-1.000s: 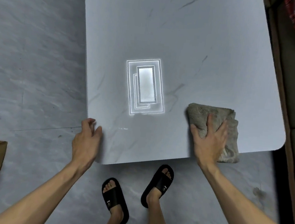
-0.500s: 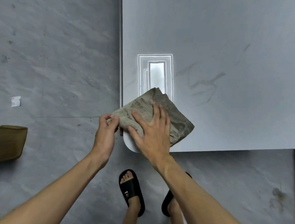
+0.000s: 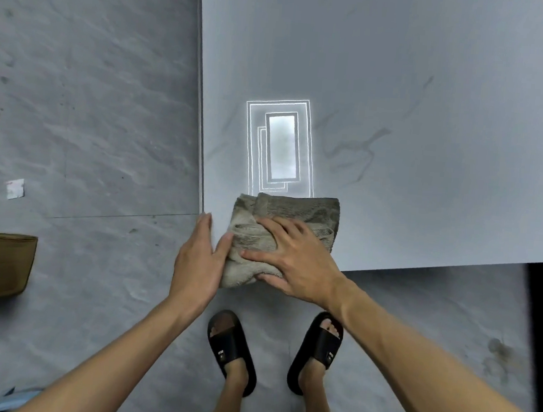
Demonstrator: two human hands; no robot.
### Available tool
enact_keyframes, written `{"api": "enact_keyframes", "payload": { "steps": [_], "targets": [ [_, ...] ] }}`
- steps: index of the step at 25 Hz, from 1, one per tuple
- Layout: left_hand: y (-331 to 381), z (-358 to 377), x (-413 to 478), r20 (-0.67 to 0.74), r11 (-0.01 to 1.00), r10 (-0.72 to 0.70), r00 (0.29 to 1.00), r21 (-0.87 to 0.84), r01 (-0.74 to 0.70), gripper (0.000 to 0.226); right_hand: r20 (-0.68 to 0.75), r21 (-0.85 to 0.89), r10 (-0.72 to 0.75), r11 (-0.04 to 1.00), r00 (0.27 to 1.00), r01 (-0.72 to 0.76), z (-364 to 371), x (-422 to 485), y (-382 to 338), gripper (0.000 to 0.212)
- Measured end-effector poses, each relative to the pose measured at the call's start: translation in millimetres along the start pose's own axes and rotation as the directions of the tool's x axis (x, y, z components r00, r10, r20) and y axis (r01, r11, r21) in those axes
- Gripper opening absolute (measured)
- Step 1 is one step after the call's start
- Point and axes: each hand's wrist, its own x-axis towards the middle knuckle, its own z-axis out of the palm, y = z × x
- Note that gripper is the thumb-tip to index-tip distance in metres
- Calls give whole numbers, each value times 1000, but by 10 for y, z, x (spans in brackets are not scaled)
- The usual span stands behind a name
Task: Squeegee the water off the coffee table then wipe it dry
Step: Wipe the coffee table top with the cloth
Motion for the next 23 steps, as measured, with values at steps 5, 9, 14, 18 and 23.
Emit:
{"api": "enact_keyframes", "payload": {
  "steps": [5, 9, 14, 18, 23],
  "targets": [
    [379, 272, 3, 120, 942, -46, 992, 337, 3, 70, -21, -26, 215, 976, 976, -216, -112, -790, 834, 47],
    [645, 593, -49, 118, 886, 63, 991, 450, -110, 69, -43, 8, 489, 872, 871, -489, -151, -1390, 1425, 48],
    [1022, 1043, -97, 194, 834, 122, 973, 512, -206, 71, -106, 122, 753, 658, 649, -743, -180, -2021, 2008, 47],
    [1208, 1174, -26, 230, 841, 18, 973, 523, -139, 82, -189, 280, 926, 369, 326, -886, -234, -2434, 2451, 47],
    [1289, 1147, 34, 240, 854, -17, 971, 508, -110, 76, -149, 423, 969, -119, -199, -898, -237, -2142, 2494, 53]
  ]
}}
